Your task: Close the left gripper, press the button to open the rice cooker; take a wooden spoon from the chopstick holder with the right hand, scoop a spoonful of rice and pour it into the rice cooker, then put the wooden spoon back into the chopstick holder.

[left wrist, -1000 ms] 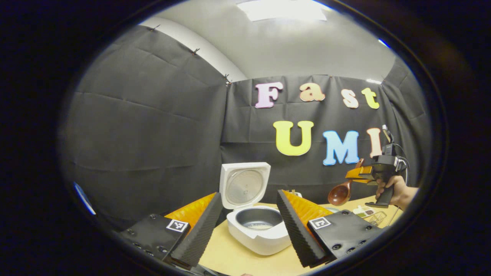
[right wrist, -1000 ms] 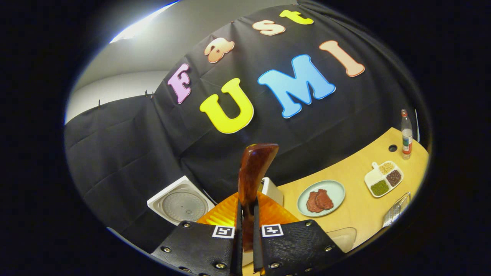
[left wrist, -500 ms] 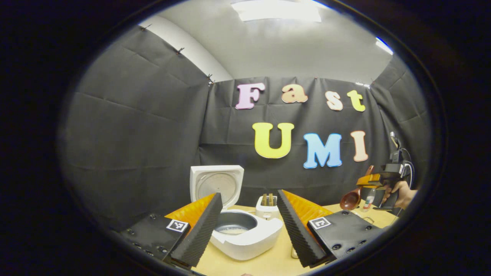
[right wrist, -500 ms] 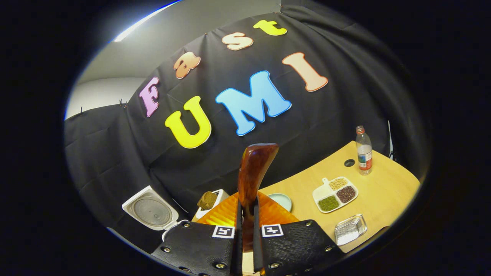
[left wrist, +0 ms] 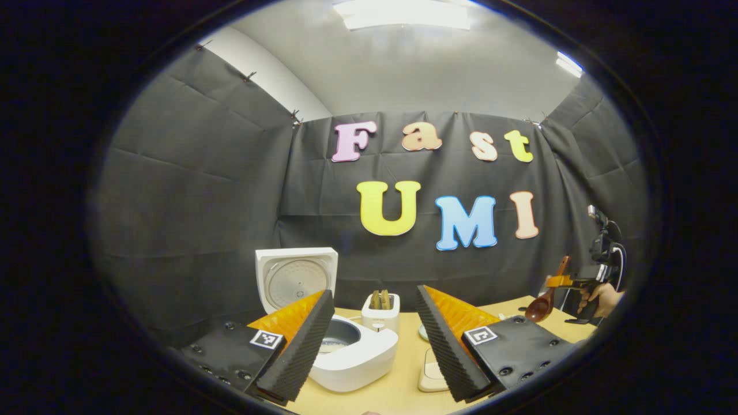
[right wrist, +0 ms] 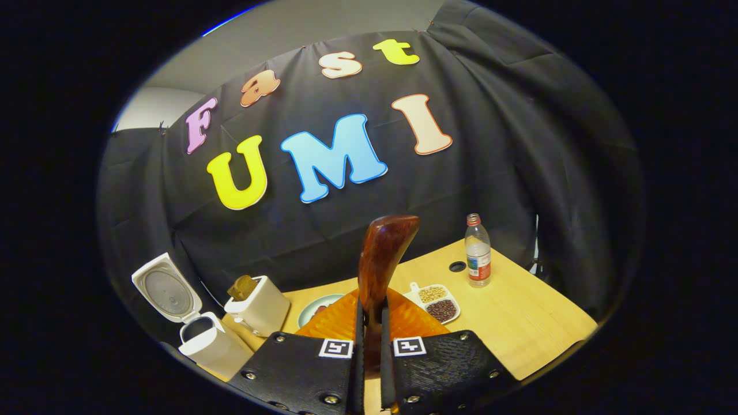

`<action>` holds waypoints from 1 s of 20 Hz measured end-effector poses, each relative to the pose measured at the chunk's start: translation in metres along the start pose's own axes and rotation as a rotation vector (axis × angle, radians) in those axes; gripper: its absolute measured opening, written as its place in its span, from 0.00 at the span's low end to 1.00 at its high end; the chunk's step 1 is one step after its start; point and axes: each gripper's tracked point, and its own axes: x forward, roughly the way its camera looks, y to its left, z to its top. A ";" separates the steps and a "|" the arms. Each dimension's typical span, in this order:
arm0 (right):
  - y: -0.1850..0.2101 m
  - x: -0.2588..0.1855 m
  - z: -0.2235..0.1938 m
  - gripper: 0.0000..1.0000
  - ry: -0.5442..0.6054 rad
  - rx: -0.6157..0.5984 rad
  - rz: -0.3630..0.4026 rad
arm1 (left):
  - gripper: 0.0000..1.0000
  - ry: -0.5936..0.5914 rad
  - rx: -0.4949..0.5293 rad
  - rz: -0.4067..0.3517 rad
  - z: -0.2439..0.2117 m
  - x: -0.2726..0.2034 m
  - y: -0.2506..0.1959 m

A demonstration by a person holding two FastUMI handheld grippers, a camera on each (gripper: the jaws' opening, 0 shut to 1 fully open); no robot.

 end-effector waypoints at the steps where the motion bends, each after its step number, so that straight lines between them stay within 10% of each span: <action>1: -0.007 0.001 -0.004 0.11 0.006 -0.007 -0.012 | 0.98 0.002 0.003 -0.002 0.000 0.001 -0.005; 17: -0.062 0.015 -0.087 0.13 0.176 0.014 -0.082 | 1.00 0.021 0.057 -0.006 0.002 -0.003 -0.040; 20: -0.072 0.009 -0.075 0.30 0.125 -0.047 -0.092 | 1.00 0.016 0.054 -0.015 0.003 0.000 -0.046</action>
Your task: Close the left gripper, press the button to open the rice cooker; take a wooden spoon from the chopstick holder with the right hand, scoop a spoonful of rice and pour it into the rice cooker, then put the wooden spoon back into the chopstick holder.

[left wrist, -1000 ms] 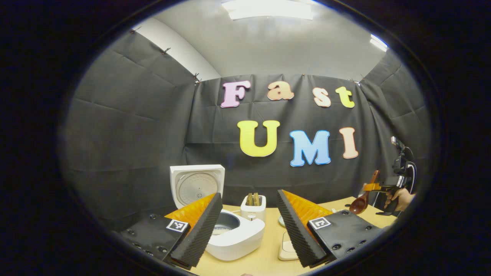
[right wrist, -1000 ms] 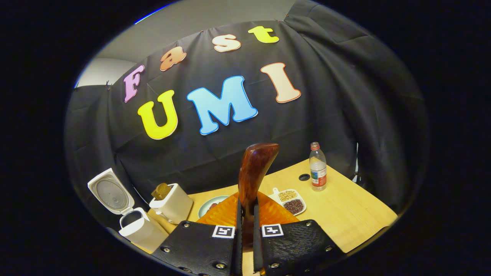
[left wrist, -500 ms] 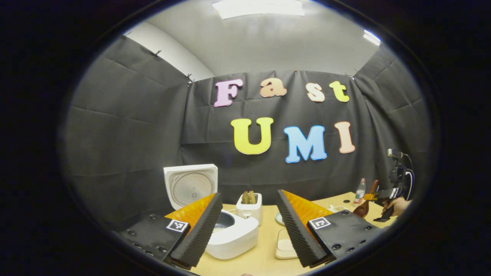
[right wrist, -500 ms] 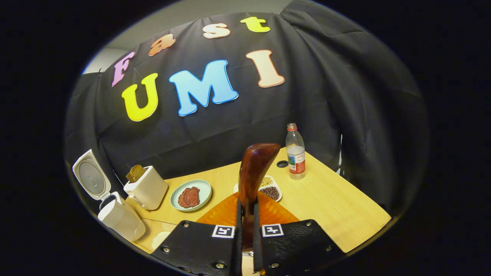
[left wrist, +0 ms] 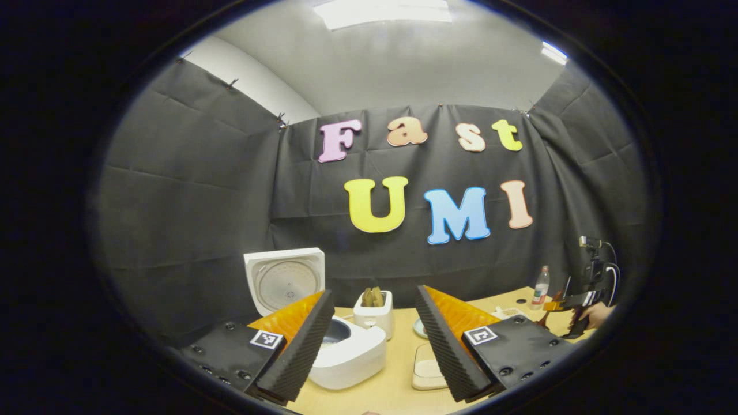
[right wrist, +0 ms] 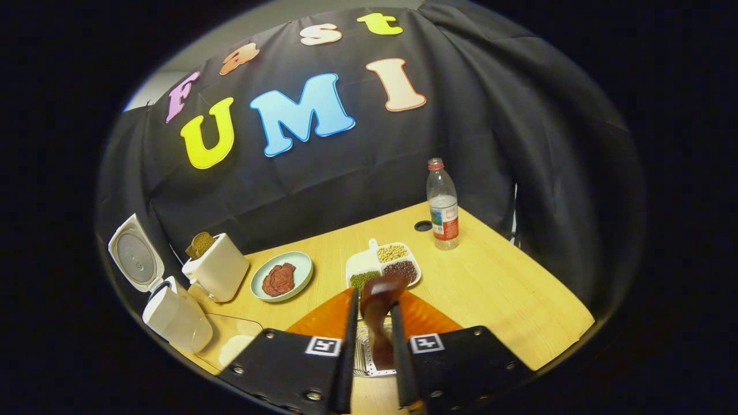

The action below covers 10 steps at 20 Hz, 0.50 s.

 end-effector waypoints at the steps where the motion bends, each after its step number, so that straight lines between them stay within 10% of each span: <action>1: -0.003 -0.003 0.004 0.43 -0.017 -0.019 -0.010 | 1.00 -0.003 -0.005 -0.004 -0.001 0.002 -0.003; 4: -0.017 -0.015 0.024 0.95 -0.074 -0.073 -0.061 | 0.98 -0.008 -0.020 -0.020 0.000 0.008 -0.009; 10: -0.015 -0.046 0.065 0.98 -0.173 -0.133 -0.100 | 1.00 -0.010 -0.049 -0.045 -0.002 0.024 -0.008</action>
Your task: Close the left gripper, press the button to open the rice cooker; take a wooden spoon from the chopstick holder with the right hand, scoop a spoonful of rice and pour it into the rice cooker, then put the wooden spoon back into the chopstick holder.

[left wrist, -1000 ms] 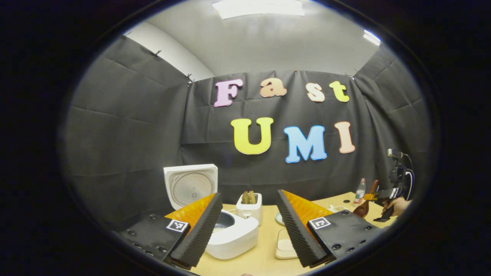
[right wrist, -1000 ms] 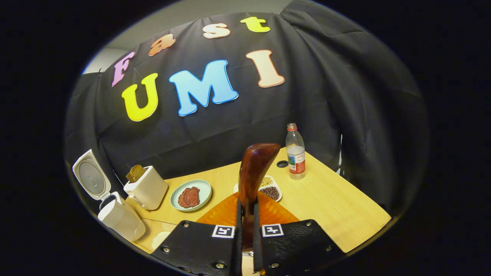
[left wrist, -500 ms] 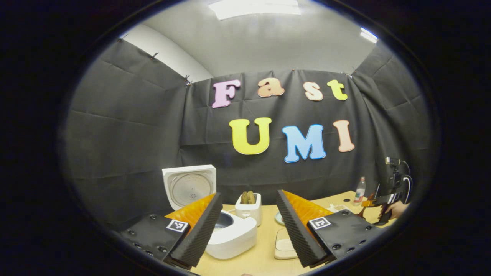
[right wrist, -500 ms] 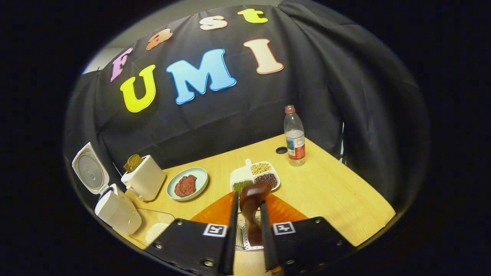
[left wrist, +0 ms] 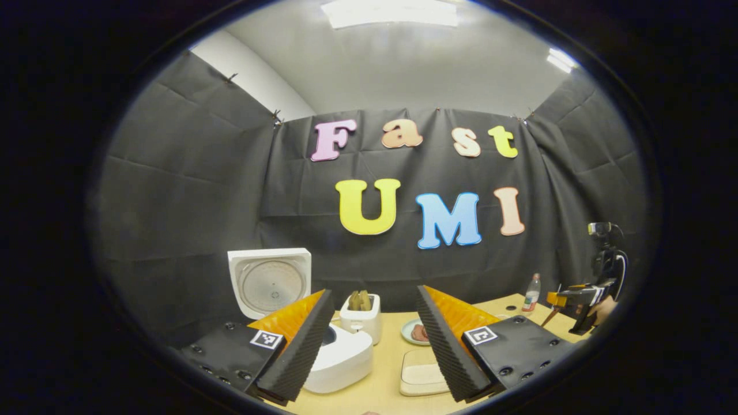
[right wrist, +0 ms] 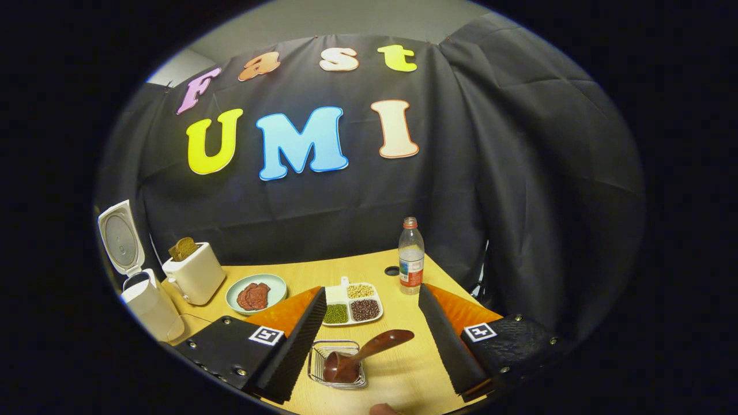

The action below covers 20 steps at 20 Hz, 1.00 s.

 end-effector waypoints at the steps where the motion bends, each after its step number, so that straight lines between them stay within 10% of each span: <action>1: 0.002 -0.005 0.009 0.98 -0.016 -0.001 -0.001 | 0.98 0.002 -0.003 0.000 -0.002 0.004 0.005; 20: 0.083 -0.121 0.079 0.97 -0.236 0.019 -0.042 | 0.98 -0.037 0.078 0.242 0.022 0.161 0.238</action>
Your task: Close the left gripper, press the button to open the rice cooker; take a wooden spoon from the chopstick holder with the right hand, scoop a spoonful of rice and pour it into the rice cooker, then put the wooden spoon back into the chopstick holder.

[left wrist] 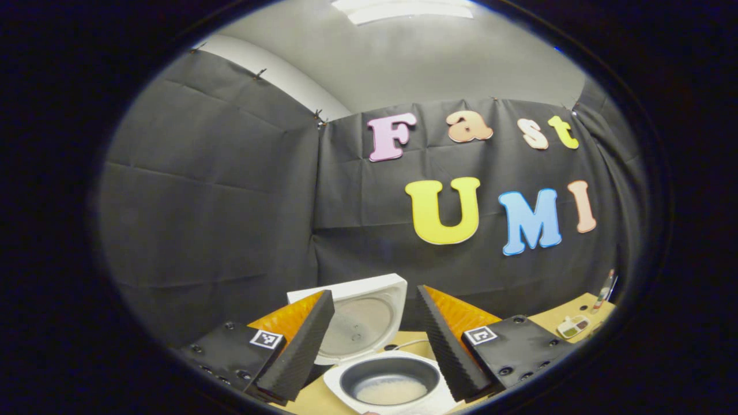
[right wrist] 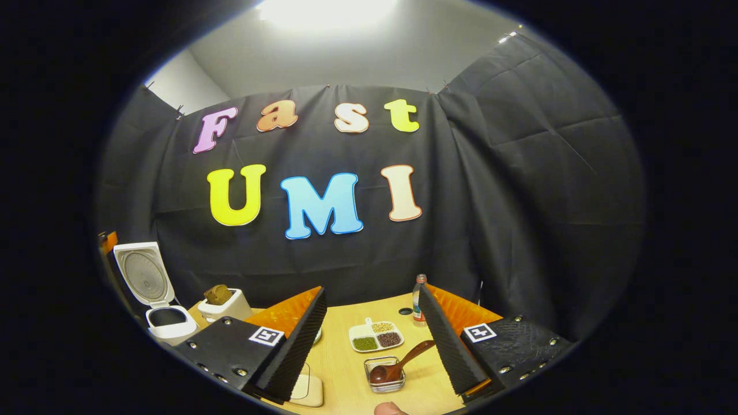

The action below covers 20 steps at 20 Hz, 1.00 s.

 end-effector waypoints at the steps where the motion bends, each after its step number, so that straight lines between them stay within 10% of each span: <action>1: 0.003 -0.006 -0.003 0.98 0.003 -0.010 -0.010 | 0.98 -0.004 0.004 0.003 0.001 0.013 0.008; 20: -0.015 -0.065 -0.020 0.98 0.041 -0.038 -0.113 | 0.98 0.184 -0.059 0.106 -0.055 0.195 0.062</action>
